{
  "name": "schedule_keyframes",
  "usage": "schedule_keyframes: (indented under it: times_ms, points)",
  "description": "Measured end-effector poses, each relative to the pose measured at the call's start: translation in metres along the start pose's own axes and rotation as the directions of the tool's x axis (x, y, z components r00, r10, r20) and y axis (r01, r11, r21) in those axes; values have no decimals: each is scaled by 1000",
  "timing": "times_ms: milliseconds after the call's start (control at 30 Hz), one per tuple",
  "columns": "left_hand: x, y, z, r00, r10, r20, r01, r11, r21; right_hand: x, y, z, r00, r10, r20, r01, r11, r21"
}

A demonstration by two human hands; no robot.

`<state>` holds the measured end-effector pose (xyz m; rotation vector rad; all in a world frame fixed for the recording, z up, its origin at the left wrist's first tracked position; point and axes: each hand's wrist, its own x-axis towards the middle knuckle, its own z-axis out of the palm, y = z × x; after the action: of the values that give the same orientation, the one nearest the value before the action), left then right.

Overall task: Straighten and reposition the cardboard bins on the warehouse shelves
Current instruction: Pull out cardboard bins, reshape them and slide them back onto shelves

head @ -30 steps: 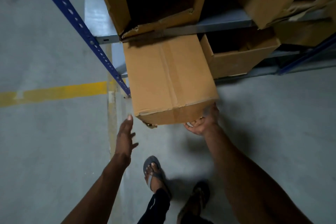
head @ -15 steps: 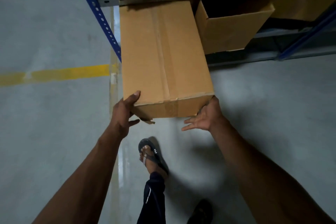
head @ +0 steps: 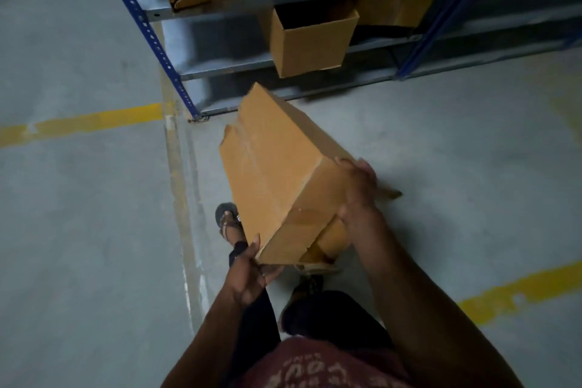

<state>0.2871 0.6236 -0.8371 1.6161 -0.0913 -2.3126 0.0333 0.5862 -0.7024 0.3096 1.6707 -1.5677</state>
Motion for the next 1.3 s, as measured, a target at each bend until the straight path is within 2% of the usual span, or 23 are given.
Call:
schedule_keyframes:
  times_ms: [133,233,267,333,433,567,633,700,800,867,1033,1067,1100,1200,1300]
  points:
    - [-29,-18,27,997,-82,7,76,953,292,-51,-40,16,976,-216,-9,213,969,-127]
    - [-54,8,51,999,-41,16,34,947,319,-73,-54,18,959,-273,74,281,900,-334]
    - [-63,24,58,1000,1,21,-8,944,329,-80,-56,15,946,-301,121,324,844,-428]
    - [-85,60,79,995,91,42,-100,932,348,-96,-55,5,903,-364,230,425,664,-615]
    - [-119,111,113,976,193,102,-219,880,422,-117,-47,-12,857,-392,335,495,443,-747]
    - [-160,153,161,957,244,159,-291,756,587,-138,-37,-27,829,-406,385,532,359,-767]
    - [-176,158,183,963,212,169,-270,696,665,-149,-34,-31,809,-396,434,561,301,-771]
    - [-185,163,201,983,115,145,-184,692,698,-165,-33,-33,769,-385,511,610,201,-767]
    - [-185,175,214,998,-59,38,22,775,632,-190,-27,-35,656,-316,686,714,-35,-699]
    - [-181,184,215,997,-76,-32,78,751,656,-202,-22,-38,586,-235,775,763,-161,-626]
    - [-183,193,193,996,84,11,-54,534,844,-195,-31,-48,507,-9,862,801,-364,-475]
    - [-183,195,188,995,88,38,-79,522,850,-190,-36,-50,487,32,873,803,-409,-433]
    - [-182,195,186,994,93,59,-101,552,828,-185,-41,-51,467,67,882,802,-452,-391]
    - [-187,195,189,990,125,66,-131,623,771,-170,-61,-55,441,128,888,804,-495,-328]
    - [-197,195,198,976,147,158,-215,619,755,-169,-87,-59,430,67,900,840,-395,-372]
